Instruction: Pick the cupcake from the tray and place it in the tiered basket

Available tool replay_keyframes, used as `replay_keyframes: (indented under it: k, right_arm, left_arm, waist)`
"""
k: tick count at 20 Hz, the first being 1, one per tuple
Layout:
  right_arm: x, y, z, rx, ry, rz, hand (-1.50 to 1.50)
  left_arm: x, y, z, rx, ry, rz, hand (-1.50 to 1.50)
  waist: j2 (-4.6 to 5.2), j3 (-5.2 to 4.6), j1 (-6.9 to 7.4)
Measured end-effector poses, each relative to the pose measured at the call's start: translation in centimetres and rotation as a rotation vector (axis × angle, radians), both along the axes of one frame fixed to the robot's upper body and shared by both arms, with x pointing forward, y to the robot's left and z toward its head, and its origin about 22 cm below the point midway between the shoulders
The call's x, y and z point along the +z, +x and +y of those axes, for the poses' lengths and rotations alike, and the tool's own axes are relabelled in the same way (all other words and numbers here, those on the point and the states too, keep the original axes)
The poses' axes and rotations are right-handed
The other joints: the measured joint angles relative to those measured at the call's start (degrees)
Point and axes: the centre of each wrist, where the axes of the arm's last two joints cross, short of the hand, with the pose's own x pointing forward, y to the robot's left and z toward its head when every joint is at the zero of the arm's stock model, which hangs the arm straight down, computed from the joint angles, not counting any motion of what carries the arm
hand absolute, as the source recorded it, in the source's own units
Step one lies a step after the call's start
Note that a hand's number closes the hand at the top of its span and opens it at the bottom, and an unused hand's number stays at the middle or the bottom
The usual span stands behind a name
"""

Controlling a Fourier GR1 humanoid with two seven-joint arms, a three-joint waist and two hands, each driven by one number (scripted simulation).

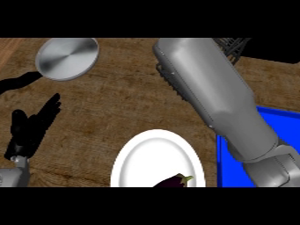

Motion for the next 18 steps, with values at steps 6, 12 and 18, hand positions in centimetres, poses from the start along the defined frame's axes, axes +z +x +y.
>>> replay_keyframes:
  k: [6, 12, 18]
  right_arm:
    - [1.4, 1.0, -0.2, -0.016, 0.014, -0.051, 1.50]
    - [2.2, 2.0, -1.2, 0.001, 0.085, -0.116, 1.50]
    - [1.2, 3.3, -2.6, 0.003, 0.147, -0.148, 1.50]
  left_arm:
    - [0.1, 0.0, 0.3, 0.021, 0.000, -0.008, 0.00]
    - [0.2, -0.4, 1.2, 0.041, 0.002, -0.011, 0.00]
    - [-0.1, -0.8, 1.6, 0.059, 0.000, -0.017, 0.00]
  waist:
    - [0.52, 0.23, -1.13]
    - [0.59, 0.36, -2.37]
    - [0.56, 0.43, -3.43]
